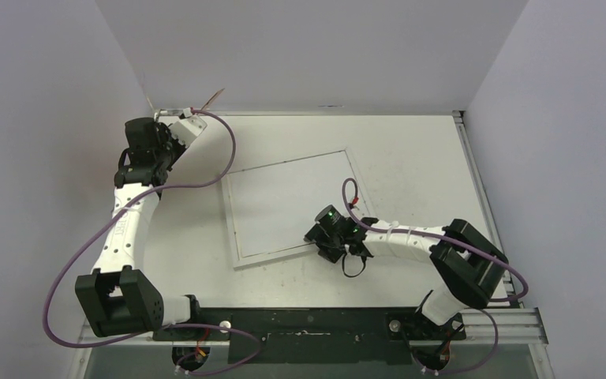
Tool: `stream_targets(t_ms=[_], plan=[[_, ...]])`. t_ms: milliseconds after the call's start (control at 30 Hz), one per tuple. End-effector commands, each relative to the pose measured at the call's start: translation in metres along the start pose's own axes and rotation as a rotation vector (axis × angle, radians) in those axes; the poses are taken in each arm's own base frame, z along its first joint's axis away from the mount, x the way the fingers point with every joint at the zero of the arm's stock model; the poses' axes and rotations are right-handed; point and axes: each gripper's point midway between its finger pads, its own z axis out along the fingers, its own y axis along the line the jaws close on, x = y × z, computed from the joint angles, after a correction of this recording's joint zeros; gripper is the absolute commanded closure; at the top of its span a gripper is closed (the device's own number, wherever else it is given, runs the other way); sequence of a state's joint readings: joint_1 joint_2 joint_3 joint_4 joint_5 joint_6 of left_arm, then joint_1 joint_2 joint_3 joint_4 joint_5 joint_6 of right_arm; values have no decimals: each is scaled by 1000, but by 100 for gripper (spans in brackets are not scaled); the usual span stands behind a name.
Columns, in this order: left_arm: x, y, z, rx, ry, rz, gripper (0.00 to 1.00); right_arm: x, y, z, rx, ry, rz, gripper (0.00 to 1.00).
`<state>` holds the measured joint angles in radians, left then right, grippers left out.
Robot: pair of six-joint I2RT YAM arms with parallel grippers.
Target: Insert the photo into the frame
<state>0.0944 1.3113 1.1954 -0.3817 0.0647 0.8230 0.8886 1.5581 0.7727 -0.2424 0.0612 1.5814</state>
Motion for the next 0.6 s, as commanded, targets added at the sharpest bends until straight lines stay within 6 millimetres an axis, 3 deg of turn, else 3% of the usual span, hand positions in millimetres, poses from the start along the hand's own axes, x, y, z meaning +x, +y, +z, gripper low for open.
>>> stream_targets(t_ms=[0,233,567], plan=[[-26,31,-11,-105,-94,0,100,-4,-15,5,74,-11,-42,43],[-29,32,-11,-103,-103,-3,100,-14,-44,6,161,-9,-69,49],[-33,35,-13,-104,-112,-5,100,-18,-59,9,190,-7,-74,48]])
